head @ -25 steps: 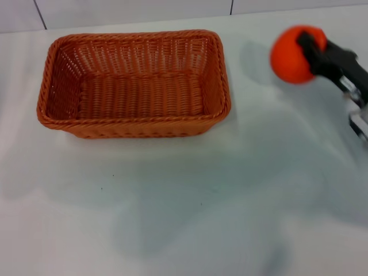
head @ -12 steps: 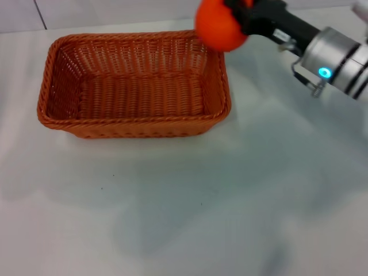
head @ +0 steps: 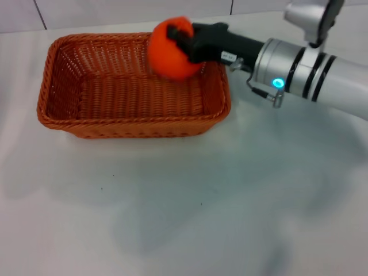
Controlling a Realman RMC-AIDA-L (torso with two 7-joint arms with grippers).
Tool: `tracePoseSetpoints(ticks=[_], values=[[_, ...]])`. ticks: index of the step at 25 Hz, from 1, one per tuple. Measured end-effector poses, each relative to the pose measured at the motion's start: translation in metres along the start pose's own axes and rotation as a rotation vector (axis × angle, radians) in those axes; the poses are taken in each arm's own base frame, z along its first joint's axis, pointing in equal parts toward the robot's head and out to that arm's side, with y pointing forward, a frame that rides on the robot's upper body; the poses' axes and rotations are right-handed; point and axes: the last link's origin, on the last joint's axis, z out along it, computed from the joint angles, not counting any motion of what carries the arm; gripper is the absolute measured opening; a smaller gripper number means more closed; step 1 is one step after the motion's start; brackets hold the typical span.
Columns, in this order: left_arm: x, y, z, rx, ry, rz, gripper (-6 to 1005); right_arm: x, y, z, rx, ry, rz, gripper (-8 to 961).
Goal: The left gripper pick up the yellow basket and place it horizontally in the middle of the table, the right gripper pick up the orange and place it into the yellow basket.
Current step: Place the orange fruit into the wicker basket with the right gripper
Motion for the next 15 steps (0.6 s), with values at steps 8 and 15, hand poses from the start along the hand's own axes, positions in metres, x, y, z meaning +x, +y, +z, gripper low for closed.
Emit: tracePoseSetpoints(ticks=[8, 15], values=[[0.0011, -0.0005, 0.0011, 0.003, 0.001, 0.004, 884, -0.0038, -0.0047, 0.0043, 0.022, -0.042, 0.037, 114], [0.0009, -0.0006, 0.0009, 0.003, 0.000, 0.004, 884, -0.0032, -0.0061, 0.0028, 0.033, -0.033, 0.037, 124]])
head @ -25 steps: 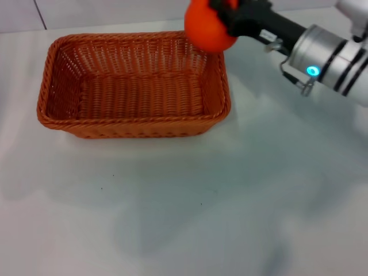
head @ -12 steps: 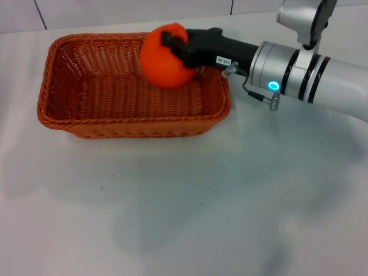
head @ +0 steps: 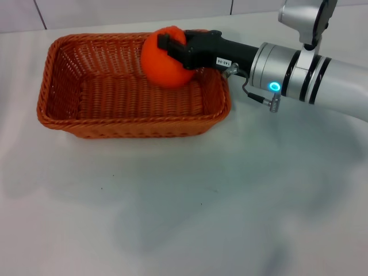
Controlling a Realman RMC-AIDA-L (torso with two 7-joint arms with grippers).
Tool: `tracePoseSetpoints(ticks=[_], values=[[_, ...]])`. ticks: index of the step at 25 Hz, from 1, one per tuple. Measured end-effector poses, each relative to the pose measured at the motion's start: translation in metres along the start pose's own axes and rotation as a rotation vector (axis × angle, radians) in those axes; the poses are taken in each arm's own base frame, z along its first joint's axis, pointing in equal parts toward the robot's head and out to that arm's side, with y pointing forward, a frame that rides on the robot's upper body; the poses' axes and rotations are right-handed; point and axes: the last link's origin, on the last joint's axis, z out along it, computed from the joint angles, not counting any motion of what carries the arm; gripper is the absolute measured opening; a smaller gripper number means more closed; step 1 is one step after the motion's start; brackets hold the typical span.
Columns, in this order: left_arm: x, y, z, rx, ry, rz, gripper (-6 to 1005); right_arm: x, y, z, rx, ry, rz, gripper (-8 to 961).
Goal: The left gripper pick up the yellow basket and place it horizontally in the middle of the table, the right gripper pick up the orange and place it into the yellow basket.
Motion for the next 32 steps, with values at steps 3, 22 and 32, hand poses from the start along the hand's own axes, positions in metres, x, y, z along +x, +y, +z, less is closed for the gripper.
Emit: tracePoseSetpoints(ticks=[3, 22, 32], values=[[0.000, 0.000, 0.000, -0.002, 0.000, -0.001, 885, 0.001, 0.000, 0.000, 0.001, 0.009, 0.003, 128], [-0.004, 0.000, -0.006, 0.000, -0.007, 0.059, 884, 0.012, 0.004, -0.012, -0.018, 0.130, -0.040, 828], [-0.005, -0.018, -0.021, 0.085, 0.012, 0.053, 884, 0.033, 0.033, -0.068, -0.264, 0.466, -0.177, 947]])
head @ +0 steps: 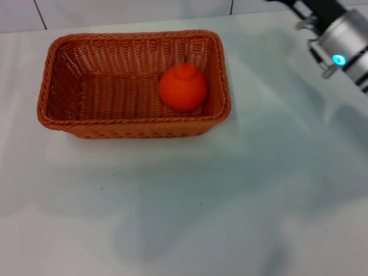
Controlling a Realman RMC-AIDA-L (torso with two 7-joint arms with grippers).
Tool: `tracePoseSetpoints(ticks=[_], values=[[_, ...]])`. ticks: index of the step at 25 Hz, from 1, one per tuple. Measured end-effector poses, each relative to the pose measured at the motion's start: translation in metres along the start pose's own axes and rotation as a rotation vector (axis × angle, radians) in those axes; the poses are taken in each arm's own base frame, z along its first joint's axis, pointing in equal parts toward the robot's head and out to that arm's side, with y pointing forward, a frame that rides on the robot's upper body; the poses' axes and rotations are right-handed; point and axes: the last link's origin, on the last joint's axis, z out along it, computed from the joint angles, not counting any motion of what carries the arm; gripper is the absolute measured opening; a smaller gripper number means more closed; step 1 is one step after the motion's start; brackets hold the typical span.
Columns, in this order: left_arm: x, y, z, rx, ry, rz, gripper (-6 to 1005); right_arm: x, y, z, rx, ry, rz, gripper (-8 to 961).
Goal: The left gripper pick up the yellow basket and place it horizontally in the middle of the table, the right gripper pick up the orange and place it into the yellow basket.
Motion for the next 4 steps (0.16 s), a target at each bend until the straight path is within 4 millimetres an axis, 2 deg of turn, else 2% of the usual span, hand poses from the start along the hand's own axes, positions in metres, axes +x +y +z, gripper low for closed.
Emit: tracePoseSetpoints(ticks=[4], values=[[-0.003, -0.011, -0.011, 0.043, -0.002, 0.000, 884, 0.005, 0.021, -0.024, -0.128, 0.054, -0.081, 946]])
